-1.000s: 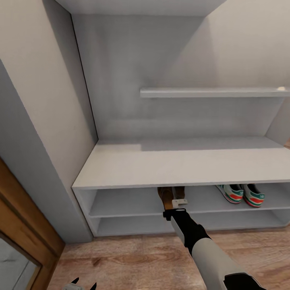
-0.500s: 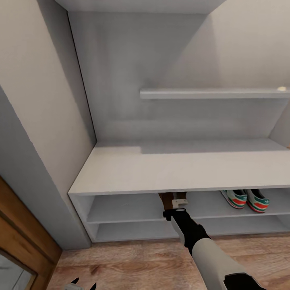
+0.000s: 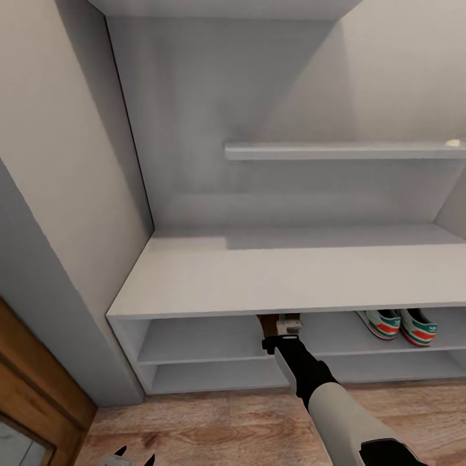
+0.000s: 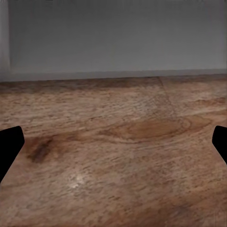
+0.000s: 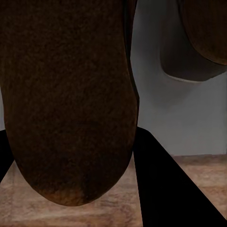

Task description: Pick up the two gym shoes and the two sandals from the corridor floor and place them onto the hallstand (shoe rack) in the corridor, making sure they are on the rack and not on the floor. Arrange them so the two gym shoes are next to each other and the two sandals are next to each other.

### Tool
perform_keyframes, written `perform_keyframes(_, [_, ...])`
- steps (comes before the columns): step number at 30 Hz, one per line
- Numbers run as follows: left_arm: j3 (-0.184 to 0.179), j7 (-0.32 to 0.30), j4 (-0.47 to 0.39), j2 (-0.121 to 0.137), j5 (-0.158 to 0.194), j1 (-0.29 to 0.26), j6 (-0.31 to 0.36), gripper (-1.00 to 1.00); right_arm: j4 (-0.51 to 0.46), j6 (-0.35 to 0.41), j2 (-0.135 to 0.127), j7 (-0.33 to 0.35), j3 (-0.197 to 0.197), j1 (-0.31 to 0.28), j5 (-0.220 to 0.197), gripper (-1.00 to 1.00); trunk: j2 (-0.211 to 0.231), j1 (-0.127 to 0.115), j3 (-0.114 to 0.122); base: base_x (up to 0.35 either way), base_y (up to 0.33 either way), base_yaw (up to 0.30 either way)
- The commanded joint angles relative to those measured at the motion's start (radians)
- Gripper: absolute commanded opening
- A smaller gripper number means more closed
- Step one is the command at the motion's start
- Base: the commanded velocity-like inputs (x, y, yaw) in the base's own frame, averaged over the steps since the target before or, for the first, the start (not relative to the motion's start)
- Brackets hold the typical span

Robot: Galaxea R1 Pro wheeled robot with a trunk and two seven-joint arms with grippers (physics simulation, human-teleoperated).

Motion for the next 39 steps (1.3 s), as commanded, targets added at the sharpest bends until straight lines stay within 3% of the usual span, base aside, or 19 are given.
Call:
perform_keyframes(1, [-0.006, -0.003, 0.001, 0.001, 0.01, -0.001, -0.002, 1.0, -0.002, 0.008, 0.0, -0.006, 0.003, 0.0, 0.001, -1.0, 0.0, 0.0, -0.001, 0.026, 0.0, 0.0])
perform_keyframes(35, [-0.006, -0.003, 0.001, 0.002, 0.01, -0.001, -0.003, 1.0, -0.003, 0.008, 0.0, -0.008, 0.003, 0.0, 0.002, -1.0, 0.0, 0.0, -0.001, 0.052, 0.0, 0.0])
perform_keyframes(36, [-0.006, -0.004, 0.001, 0.002, 0.01, -0.001, -0.003, 1.0, -0.003, 0.008, 0.0, -0.008, 0.003, 0.0, 0.002, 1.0, 0.0, 0.0, -0.001, 0.02, 0.0, 0.0])
perform_keyframes(39, [-0.006, -0.004, 0.001, 0.002, 0.01, -0.001, -0.003, 1.0, -0.002, 0.008, 0.0, -0.008, 0.003, 0.0, 0.002, 1.0, 0.0, 0.0, -0.001, 0.009, 0.0, 0.0])
